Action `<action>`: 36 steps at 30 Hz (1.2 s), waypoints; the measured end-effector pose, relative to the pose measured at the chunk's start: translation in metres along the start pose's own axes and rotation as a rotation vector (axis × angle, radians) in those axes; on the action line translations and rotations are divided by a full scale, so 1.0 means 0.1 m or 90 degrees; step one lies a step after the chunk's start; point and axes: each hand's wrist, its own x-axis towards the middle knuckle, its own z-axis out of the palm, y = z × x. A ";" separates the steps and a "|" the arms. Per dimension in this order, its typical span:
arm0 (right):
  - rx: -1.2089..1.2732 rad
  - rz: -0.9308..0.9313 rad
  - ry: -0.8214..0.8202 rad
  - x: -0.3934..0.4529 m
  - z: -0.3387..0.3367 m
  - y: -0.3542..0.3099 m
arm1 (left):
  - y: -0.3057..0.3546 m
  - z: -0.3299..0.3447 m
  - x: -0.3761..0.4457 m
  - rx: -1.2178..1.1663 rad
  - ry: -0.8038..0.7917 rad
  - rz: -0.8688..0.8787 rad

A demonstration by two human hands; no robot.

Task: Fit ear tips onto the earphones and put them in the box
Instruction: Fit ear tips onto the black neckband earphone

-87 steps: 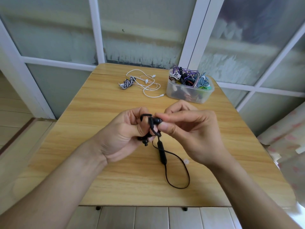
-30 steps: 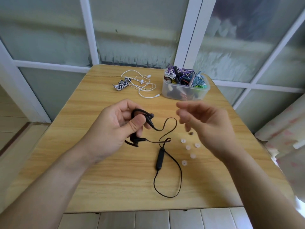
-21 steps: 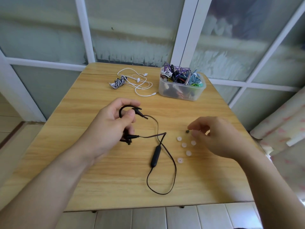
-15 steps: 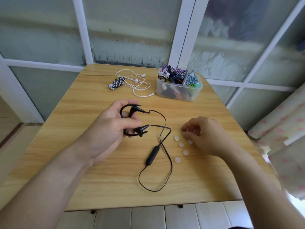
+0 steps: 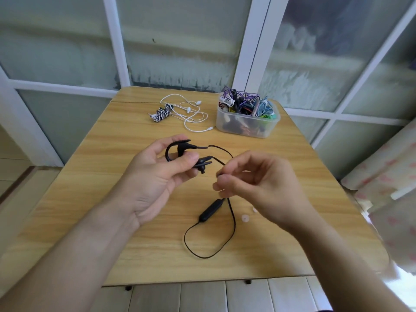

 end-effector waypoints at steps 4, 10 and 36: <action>0.115 0.012 0.039 0.00 0.13 0.05 | -0.04 0.05 -0.02 -0.093 -0.031 -0.048; 0.199 -0.008 0.091 0.01 0.24 0.06 | -0.05 0.02 -0.03 0.025 -0.046 0.007; 0.141 -0.046 0.099 0.03 0.21 0.11 | -0.15 -0.02 -0.08 0.495 0.010 0.297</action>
